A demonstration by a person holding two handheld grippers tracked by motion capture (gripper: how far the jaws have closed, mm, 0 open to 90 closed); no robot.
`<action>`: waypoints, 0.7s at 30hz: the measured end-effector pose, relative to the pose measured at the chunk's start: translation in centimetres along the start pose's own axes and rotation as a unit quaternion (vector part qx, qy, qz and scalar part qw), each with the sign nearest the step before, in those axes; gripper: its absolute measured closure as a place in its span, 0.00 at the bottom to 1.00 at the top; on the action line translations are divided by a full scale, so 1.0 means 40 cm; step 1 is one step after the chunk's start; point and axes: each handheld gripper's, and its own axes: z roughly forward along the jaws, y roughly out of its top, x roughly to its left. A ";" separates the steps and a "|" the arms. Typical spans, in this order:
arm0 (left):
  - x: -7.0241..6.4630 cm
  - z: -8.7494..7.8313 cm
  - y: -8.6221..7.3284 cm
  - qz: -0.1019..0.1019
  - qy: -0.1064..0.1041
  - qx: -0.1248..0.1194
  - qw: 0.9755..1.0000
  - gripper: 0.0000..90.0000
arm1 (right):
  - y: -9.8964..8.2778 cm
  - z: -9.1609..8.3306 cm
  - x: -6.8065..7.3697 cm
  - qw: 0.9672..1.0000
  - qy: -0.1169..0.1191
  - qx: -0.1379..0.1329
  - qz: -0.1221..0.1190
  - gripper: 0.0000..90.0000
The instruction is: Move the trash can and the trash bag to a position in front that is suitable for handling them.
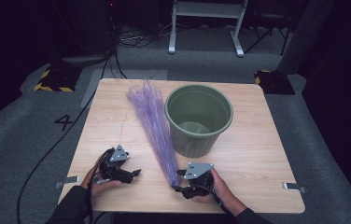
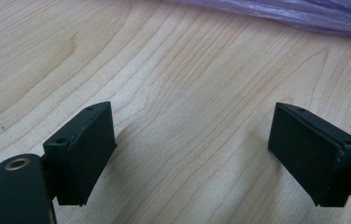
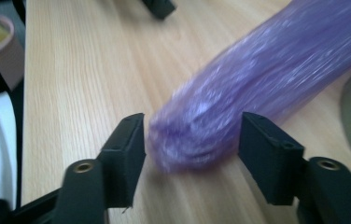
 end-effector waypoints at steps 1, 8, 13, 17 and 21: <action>0.000 0.000 0.000 0.001 0.000 0.000 1.000 0.16 | -0.003 0.004 0.003 1.000 -0.001 0.009 -0.007 0.52; -0.004 0.006 0.007 0.005 -0.003 0.001 1.000 0.16 | -0.019 0.005 -0.016 1.000 -0.002 0.010 -0.005 0.76; -0.012 0.013 0.014 0.008 -0.001 -0.001 1.000 0.16 | -0.041 -0.014 -0.040 1.000 -0.010 0.004 0.002 0.90; -0.026 0.023 0.024 0.022 0.005 -0.009 1.000 0.18 | -0.064 -0.039 -0.057 1.000 -0.015 0.003 0.003 0.91; -0.040 0.041 0.045 0.040 -0.003 -0.010 0.999 0.18 | -0.093 -0.069 -0.071 1.000 -0.017 -0.002 0.000 0.90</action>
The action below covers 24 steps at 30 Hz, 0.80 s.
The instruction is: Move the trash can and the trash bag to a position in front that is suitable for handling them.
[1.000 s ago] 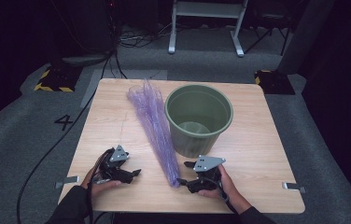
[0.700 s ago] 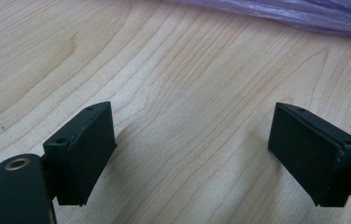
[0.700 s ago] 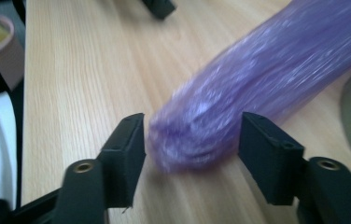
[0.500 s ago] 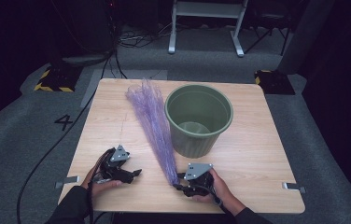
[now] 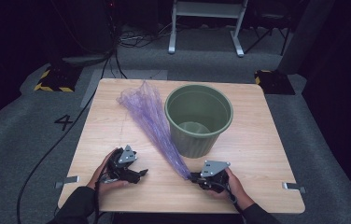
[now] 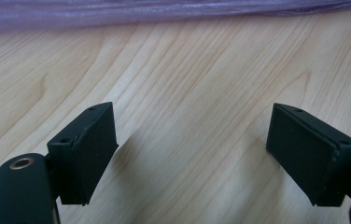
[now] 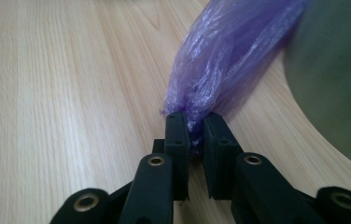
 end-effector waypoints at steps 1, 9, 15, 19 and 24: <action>-0.001 0.004 0.005 0.005 -0.001 0.000 1.000 0.17 | -0.011 -0.010 -0.007 1.000 -0.002 -0.004 -0.001 0.89; -0.005 0.017 0.055 0.035 0.008 -0.031 0.999 0.20 | -0.061 -0.073 -0.058 0.999 -0.030 -0.014 0.042 0.89; -0.006 -0.005 0.089 0.035 0.011 -0.031 0.999 0.21 | -0.092 -0.107 -0.089 0.996 -0.058 -0.015 0.070 0.89; 0.002 -0.019 0.090 0.042 0.030 -0.019 0.999 0.21 | -0.110 -0.120 -0.109 0.994 -0.078 -0.006 0.080 0.88; 0.028 -0.011 0.073 0.032 0.042 0.009 0.999 0.21 | -0.124 -0.132 -0.129 0.993 -0.090 -0.006 0.076 0.85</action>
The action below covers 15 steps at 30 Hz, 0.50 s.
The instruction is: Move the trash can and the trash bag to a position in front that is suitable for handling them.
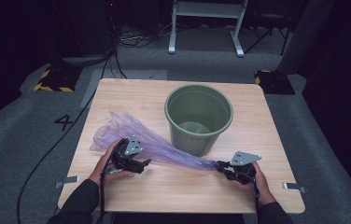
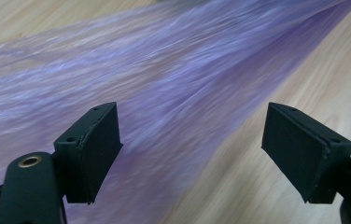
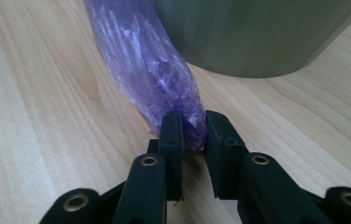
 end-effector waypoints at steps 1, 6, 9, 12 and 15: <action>0.004 0.003 -0.004 0.001 0.003 0.008 1.000 0.21 | -0.002 0.000 -0.006 1.000 -0.006 0.001 -0.001 0.85; 0.020 0.014 -0.016 -0.018 0.011 0.029 0.999 0.37 | -0.013 -0.007 -0.043 1.000 -0.025 -0.002 0.017 0.84; 0.019 0.019 -0.015 -0.018 0.009 0.043 0.999 0.46 | -0.017 -0.013 -0.059 0.999 -0.037 -0.003 0.032 0.84; 0.012 0.019 -0.013 -0.010 -0.001 0.047 0.999 0.59 | -0.022 -0.018 -0.069 0.998 -0.057 0.004 0.040 0.87; 0.001 0.020 -0.011 0.007 -0.012 0.052 0.999 0.68 | -0.026 -0.022 -0.080 0.996 -0.076 0.012 0.051 0.87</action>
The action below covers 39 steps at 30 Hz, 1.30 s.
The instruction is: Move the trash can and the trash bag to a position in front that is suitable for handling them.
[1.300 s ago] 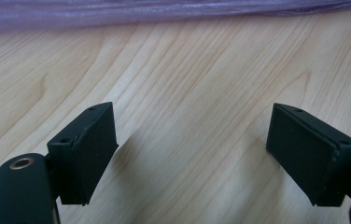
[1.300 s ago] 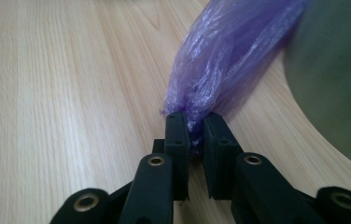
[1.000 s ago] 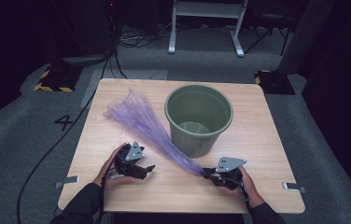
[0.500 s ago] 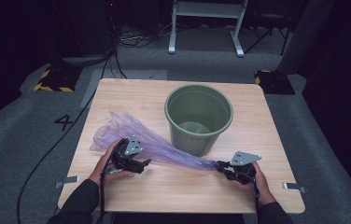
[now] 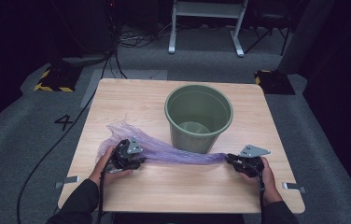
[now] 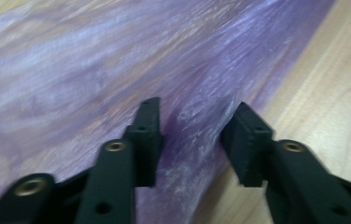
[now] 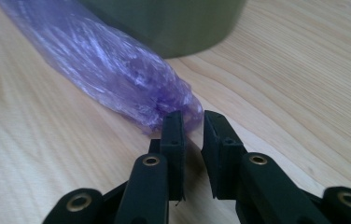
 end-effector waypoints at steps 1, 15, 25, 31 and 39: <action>-0.003 -0.001 0.002 0.005 -0.002 0.002 1.000 0.71 | -0.001 0.000 -0.004 1.000 -0.005 0.001 0.004 0.87; -0.034 0.008 0.014 0.001 0.002 0.002 1.000 0.92 | 0.026 -0.081 -0.022 0.995 -0.020 -0.060 0.081 0.49; -0.034 0.013 0.009 -0.029 -0.010 -0.016 0.999 0.86 | 0.052 -0.120 0.105 0.998 0.015 -0.056 -0.001 0.41; -0.034 0.017 0.006 -0.042 -0.019 -0.030 0.998 0.82 | 0.045 -0.068 0.118 0.999 0.016 -0.024 -0.013 0.48; -0.018 -0.006 -0.015 -0.073 -0.019 -0.066 0.995 0.35 | 0.010 -0.022 0.067 1.000 -0.008 0.001 -0.011 0.86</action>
